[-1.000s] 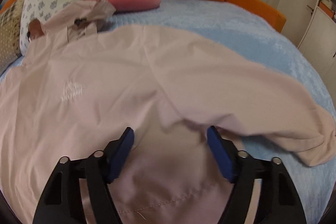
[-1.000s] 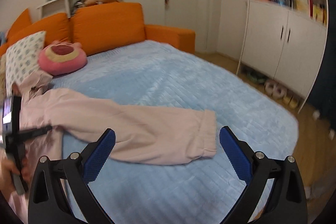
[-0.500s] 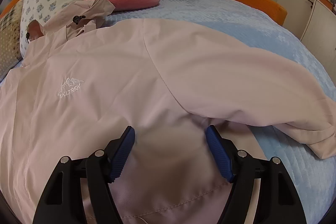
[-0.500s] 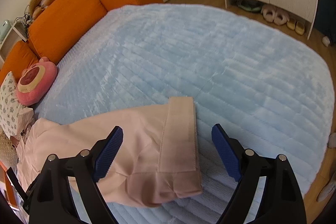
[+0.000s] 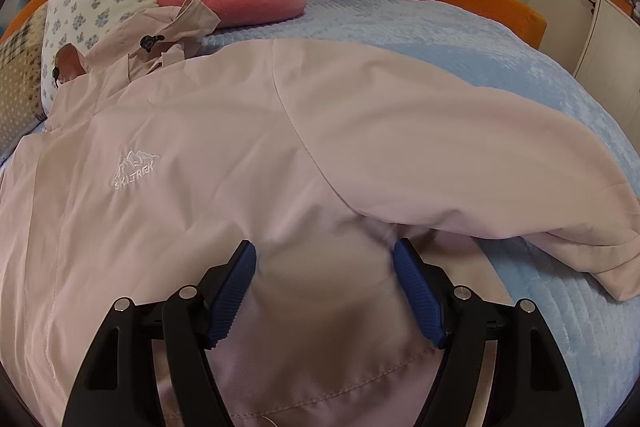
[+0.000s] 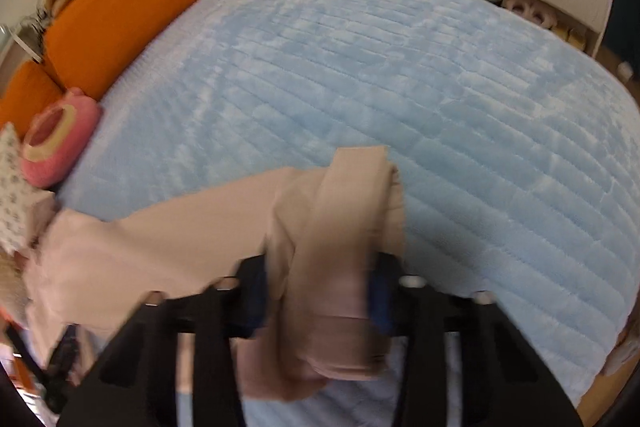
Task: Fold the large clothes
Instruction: 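Lift the sleeve cuff and carry it across the jacket body with the right gripper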
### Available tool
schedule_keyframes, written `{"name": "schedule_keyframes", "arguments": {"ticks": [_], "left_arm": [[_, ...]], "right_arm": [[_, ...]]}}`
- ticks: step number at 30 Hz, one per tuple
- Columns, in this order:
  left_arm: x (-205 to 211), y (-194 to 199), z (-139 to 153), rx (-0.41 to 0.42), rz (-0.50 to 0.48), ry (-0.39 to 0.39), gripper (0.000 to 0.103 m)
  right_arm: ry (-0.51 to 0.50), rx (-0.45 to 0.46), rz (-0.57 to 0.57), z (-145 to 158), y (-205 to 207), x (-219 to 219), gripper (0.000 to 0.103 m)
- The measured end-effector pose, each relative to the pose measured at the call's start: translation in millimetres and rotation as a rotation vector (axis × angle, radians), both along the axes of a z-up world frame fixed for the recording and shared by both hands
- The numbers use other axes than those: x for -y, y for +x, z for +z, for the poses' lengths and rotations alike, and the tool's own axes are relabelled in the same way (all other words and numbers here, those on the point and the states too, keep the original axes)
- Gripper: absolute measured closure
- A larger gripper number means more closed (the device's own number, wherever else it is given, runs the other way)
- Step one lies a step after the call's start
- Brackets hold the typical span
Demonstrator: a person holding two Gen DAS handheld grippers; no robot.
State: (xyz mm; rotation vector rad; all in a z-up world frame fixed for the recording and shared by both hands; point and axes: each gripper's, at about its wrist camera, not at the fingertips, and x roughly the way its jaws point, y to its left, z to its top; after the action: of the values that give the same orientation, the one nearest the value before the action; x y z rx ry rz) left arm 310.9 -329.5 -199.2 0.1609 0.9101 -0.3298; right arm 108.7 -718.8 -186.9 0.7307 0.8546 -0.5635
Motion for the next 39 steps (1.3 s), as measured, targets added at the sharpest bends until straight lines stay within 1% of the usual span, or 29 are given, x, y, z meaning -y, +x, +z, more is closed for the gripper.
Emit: {"name": "schedule_keyframes", "arguments": {"ticks": [1, 4, 6, 13, 14, 16, 19, 21, 23, 25, 26, 27, 30, 33, 36, 37, 39], "left_arm": [[0, 0, 0, 0.002, 0.001, -0.002, 0.029], [-2, 0, 1, 0.005, 0.000, -0.009, 0.029], [-2, -1, 0, 0.012, 0.001, -0.012, 0.029], [-2, -5, 0, 0.032, 0.003, -0.011, 0.029], [-3, -4, 0, 0.033, 0.003, -0.012, 0.029], [-3, -5, 0, 0.035, 0.004, -0.018, 0.029], [-4, -7, 2, 0.037, 0.009, -0.013, 0.029], [-2, -9, 3, 0.040, 0.011, 0.005, 0.029], [-2, -13, 3, 0.038, 0.011, 0.003, 0.030], [0, -16, 3, 0.048, 0.004, 0.011, 0.030], [1, -16, 3, 0.050, 0.002, 0.014, 0.030], [1, -16, 2, 0.049, 0.000, 0.016, 0.031], [2, -17, 1, 0.054, -0.010, 0.022, 0.031], [5, -19, 1, 0.067, -0.022, 0.034, 0.032], [7, -22, 2, 0.084, -0.024, 0.054, 0.032], [8, -22, 2, 0.089, -0.024, 0.060, 0.032], [9, -23, 2, 0.087, -0.024, 0.061, 0.032]], "right_arm": [[0.010, 0.018, 0.015, 6, 2, -3, 0.089], [-0.008, 0.044, 0.074, 30, 18, -20, 0.091], [-0.038, 0.066, 0.125, 53, 35, -38, 0.093], [-0.177, 0.126, 0.289, 141, 113, -118, 0.093], [-0.196, 0.143, 0.327, 159, 129, -138, 0.093], [-0.218, 0.168, 0.373, 180, 149, -166, 0.093], [-0.263, 0.207, 0.467, 220, 185, -223, 0.093], [-0.294, 0.244, 0.533, 252, 209, -268, 0.093], [-0.328, 0.280, 0.604, 282, 232, -316, 0.093], [-0.354, 0.301, 0.659, 303, 247, -359, 0.093], [-0.375, 0.314, 0.708, 316, 259, -394, 0.093], [-0.383, 0.324, 0.738, 323, 264, -418, 0.093], [-0.401, 0.346, 0.838, 338, 277, -491, 0.093], [-0.396, 0.336, 0.931, 333, 288, -557, 0.093], [-0.379, 0.301, 1.014, 313, 296, -620, 0.093], [-0.375, 0.287, 1.035, 304, 299, -632, 0.093], [-0.367, 0.247, 1.081, 276, 306, -672, 0.093]]}}
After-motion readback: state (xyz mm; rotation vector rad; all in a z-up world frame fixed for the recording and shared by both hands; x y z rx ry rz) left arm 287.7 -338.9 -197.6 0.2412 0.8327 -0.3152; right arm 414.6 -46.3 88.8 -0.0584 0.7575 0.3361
